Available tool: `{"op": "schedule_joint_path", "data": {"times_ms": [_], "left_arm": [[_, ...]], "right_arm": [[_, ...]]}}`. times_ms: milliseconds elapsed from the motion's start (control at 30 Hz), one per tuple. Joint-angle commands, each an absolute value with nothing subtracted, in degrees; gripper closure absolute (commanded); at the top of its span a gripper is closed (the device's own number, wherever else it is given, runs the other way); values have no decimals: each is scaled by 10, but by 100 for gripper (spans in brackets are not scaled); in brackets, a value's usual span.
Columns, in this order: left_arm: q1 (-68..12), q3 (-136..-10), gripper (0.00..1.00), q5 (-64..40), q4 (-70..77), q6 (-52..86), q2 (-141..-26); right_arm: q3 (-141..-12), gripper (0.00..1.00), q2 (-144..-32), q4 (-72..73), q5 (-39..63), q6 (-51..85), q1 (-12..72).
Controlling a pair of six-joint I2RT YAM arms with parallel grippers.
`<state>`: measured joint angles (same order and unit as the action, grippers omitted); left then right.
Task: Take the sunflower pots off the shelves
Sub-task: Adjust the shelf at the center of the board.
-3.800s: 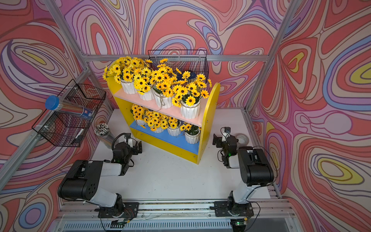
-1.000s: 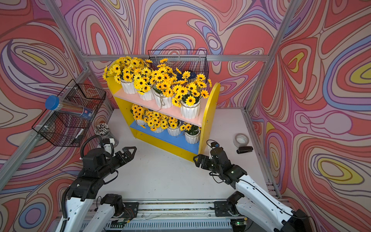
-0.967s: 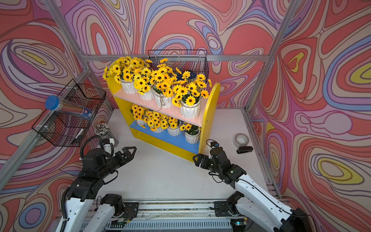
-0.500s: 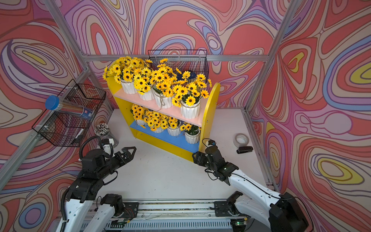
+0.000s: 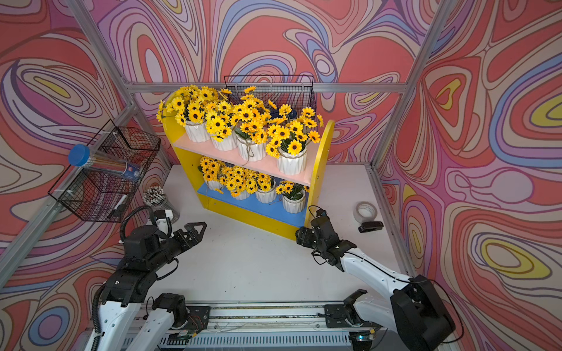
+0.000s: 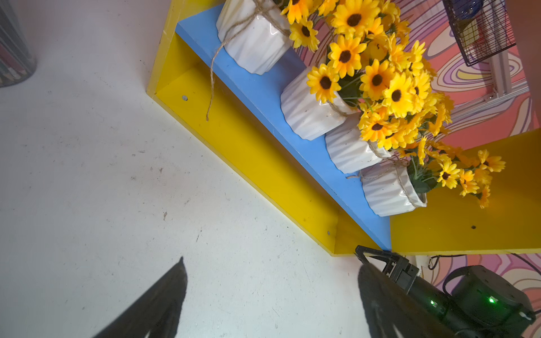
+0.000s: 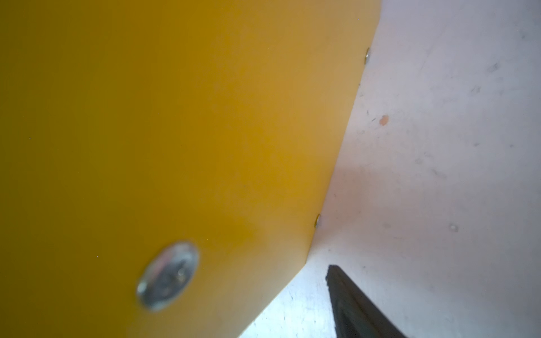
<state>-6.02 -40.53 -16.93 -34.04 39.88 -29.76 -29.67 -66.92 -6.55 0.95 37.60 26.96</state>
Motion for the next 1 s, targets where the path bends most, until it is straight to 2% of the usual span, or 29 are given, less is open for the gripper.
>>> {"op": "schedule_joint_path", "data": {"times_ms": [0, 967], "left_arm": [[-62, -410, 7, -174, -331, 401, -299], [-62, -426, 6, -147, -294, 389, -377]], "right_arm": [[-328, 25, -697, -17, -34, 366, 229], [-577, 24, -983, 6, 77, 257, 105]]}}
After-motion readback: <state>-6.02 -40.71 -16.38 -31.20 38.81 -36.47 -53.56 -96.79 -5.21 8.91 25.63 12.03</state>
